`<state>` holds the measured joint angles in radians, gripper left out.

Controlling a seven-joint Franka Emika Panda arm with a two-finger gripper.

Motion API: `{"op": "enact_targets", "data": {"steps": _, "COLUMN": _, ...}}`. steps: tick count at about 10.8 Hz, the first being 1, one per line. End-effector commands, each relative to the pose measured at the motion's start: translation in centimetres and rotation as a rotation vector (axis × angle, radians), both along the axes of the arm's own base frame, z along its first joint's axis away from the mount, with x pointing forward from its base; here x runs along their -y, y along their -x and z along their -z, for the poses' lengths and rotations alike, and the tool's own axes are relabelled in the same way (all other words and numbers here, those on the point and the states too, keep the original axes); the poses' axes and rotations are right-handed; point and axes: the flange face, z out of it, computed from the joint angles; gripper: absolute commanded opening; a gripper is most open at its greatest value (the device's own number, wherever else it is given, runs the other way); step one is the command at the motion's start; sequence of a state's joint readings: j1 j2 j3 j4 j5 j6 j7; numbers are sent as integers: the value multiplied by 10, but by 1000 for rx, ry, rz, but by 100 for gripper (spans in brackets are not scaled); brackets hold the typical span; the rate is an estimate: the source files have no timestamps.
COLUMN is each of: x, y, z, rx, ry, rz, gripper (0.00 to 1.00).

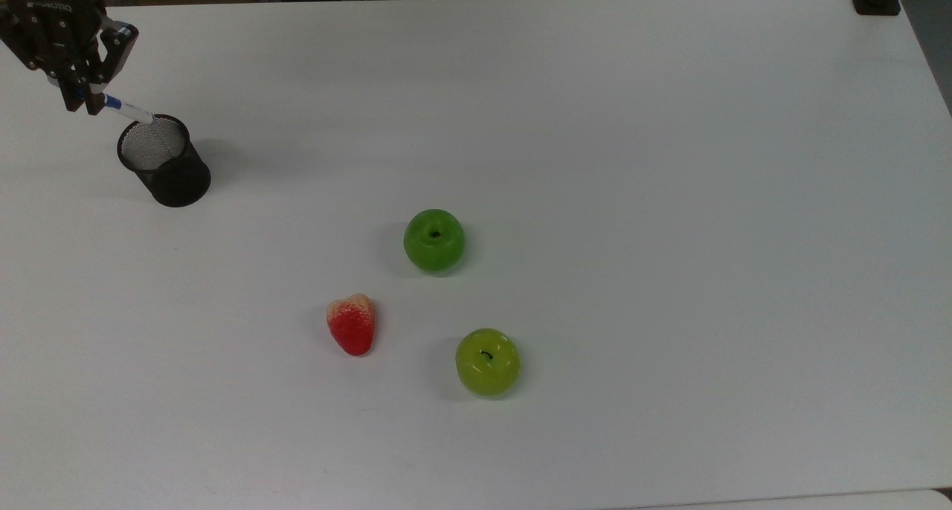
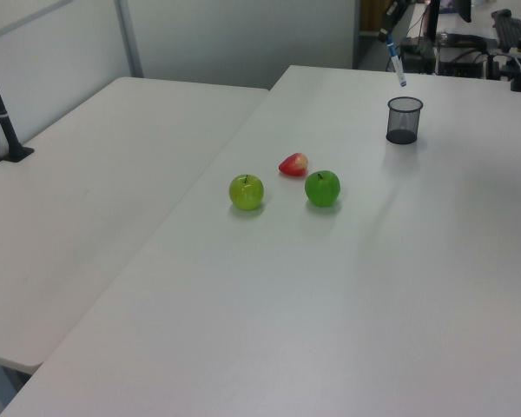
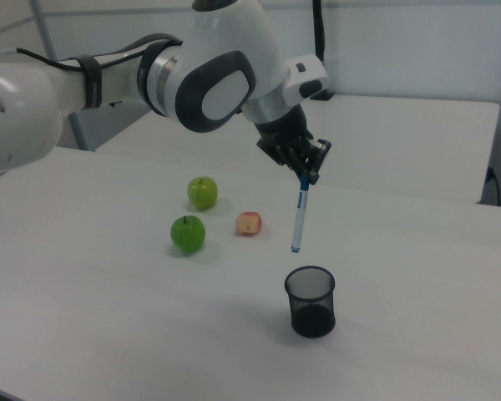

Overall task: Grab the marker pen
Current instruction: 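Lift the marker pen straight up out of the cup, then carry the marker pen away from the cup toward the apples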

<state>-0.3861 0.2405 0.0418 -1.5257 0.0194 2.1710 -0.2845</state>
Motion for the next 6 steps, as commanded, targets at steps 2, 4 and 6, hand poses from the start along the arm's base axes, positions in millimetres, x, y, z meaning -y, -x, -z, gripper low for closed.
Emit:
{"op": "enact_targets", "data": {"steps": 2, "x": -100, "y": -17, "z": 8, "rx": -82, "ry": -75, "rz": -36, "gripper": 6}}
{"op": "enact_targets", "data": {"steps": 4, "x": -161, "y": -19, "z": 19, "rx": -171, "ry": -110, "rz": -51, "gripper": 5}}
{"op": "enact_targets", "data": {"steps": 6, "x": -219, "y": -15, "z": 29, "rx": -256, "ry": -128, "rz": -70, "gripper": 5}}
